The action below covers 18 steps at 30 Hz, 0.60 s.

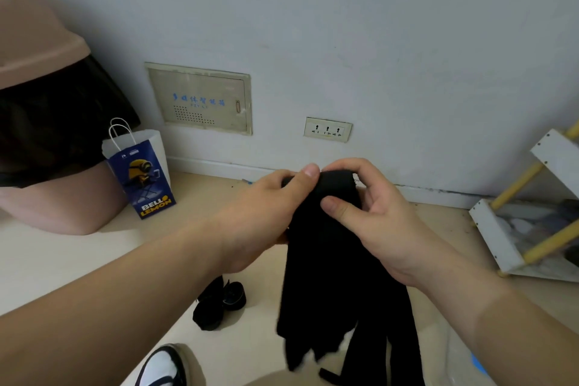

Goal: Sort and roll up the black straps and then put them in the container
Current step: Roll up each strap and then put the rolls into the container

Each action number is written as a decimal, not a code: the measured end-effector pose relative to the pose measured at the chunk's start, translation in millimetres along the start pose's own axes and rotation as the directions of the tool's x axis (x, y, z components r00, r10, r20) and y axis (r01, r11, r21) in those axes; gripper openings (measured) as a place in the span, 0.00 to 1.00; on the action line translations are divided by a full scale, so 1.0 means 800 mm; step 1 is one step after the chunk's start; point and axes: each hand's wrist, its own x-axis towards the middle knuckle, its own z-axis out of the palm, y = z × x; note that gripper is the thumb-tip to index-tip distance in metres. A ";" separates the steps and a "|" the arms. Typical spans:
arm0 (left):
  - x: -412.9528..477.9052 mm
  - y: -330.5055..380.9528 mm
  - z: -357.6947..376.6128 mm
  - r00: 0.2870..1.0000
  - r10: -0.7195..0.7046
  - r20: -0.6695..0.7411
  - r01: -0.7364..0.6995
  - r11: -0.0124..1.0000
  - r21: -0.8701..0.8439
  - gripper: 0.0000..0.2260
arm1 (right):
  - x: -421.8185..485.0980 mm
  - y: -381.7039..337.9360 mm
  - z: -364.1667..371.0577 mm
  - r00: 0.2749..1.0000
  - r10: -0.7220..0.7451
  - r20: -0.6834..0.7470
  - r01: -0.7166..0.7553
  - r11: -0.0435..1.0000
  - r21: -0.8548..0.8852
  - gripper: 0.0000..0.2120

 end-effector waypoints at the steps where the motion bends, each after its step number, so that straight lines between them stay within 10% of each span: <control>1: 0.000 0.001 0.001 0.997 0.056 -0.062 -0.053 0.997 0.052 0.18 | -0.001 -0.001 0.002 1.000 0.026 0.004 -0.026 0.998 0.055 0.17; 6: -0.001 0.002 0.001 0.881 0.456 -0.125 -0.362 0.820 0.443 0.08 | 0.000 -0.014 0.004 0.953 0.219 0.208 -0.263 0.940 0.218 0.25; 12: -0.003 -0.010 0.003 0.809 0.583 0.072 -0.481 0.588 0.651 0.14 | 0.003 -0.008 0.007 0.924 0.313 0.222 -0.367 0.889 0.274 0.30; 18: -0.011 -0.005 0.007 0.907 0.414 0.075 -0.383 0.740 0.553 0.20 | 0.003 -0.004 0.003 0.977 0.212 0.006 -0.204 0.936 0.285 0.22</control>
